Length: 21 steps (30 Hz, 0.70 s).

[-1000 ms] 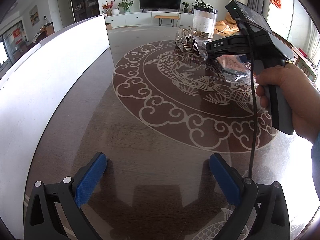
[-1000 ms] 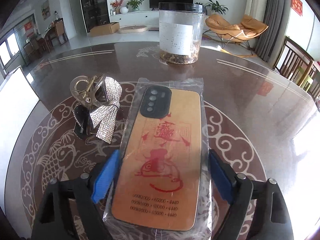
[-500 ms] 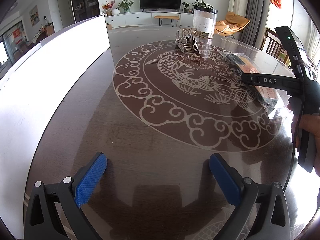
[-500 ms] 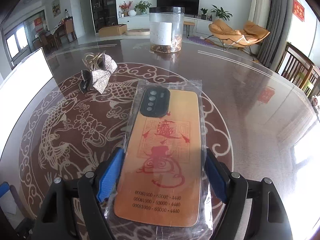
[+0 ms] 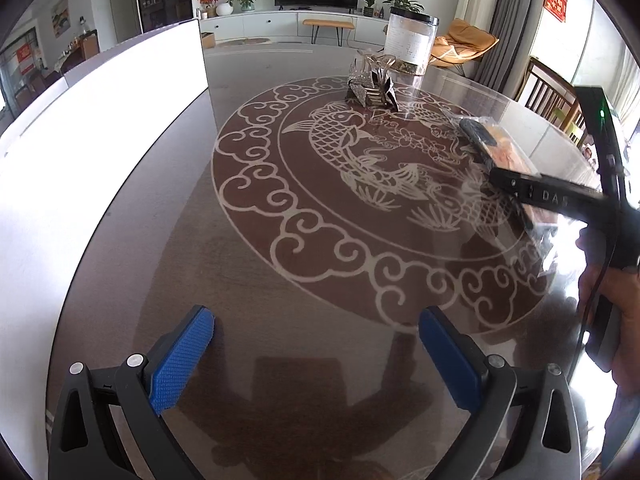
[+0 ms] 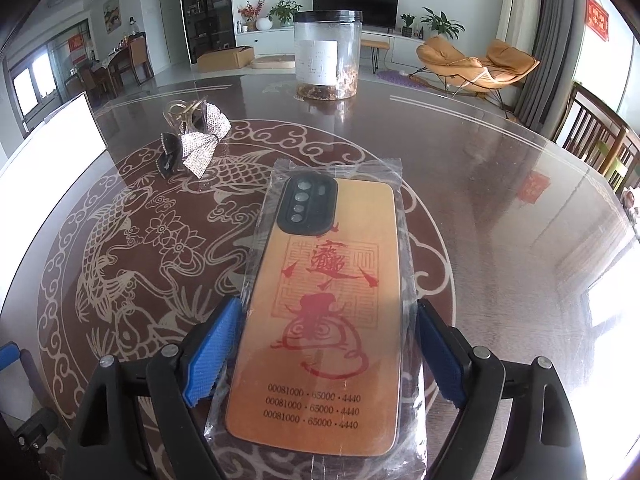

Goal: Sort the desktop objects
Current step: 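Lift the phone case with the right tool while the left tool grasps the rhinestone hair clips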

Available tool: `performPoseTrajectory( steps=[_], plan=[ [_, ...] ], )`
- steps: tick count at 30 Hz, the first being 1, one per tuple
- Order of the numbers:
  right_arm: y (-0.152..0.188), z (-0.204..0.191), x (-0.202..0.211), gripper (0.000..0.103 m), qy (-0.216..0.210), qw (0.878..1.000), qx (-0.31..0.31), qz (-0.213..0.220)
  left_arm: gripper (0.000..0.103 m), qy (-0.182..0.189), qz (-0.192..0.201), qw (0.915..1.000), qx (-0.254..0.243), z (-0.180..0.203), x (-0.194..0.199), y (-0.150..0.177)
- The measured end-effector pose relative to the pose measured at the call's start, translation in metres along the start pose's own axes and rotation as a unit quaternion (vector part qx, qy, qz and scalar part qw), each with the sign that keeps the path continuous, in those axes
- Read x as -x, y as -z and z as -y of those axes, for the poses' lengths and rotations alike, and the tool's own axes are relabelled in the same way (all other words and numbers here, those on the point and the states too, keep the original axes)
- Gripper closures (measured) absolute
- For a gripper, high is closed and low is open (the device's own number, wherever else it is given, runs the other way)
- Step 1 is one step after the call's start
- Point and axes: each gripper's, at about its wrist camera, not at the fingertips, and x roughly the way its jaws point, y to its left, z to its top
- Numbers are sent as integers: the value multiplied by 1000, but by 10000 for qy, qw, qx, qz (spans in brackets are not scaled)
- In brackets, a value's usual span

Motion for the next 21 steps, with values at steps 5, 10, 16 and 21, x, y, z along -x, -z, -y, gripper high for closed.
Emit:
performPoseTrajectory(
  steps=[5,10,16,21],
  plan=[
    [0,0,-1,14,2,10000,-16,-7,0,469,134,9985,241,9,-12,-68],
    [0,0,-1,14,1,10000,-16,-7,0,375,-57,9993,-75,39,-53,-138],
    [0,0,-1,14,1,10000,-17,-7,0,172,-64,9998,26,50,-103,-188],
    [0,0,-1,14,0,10000,-17,-8,0,-223,76,9997,97,53,-137,-211]
  ],
)
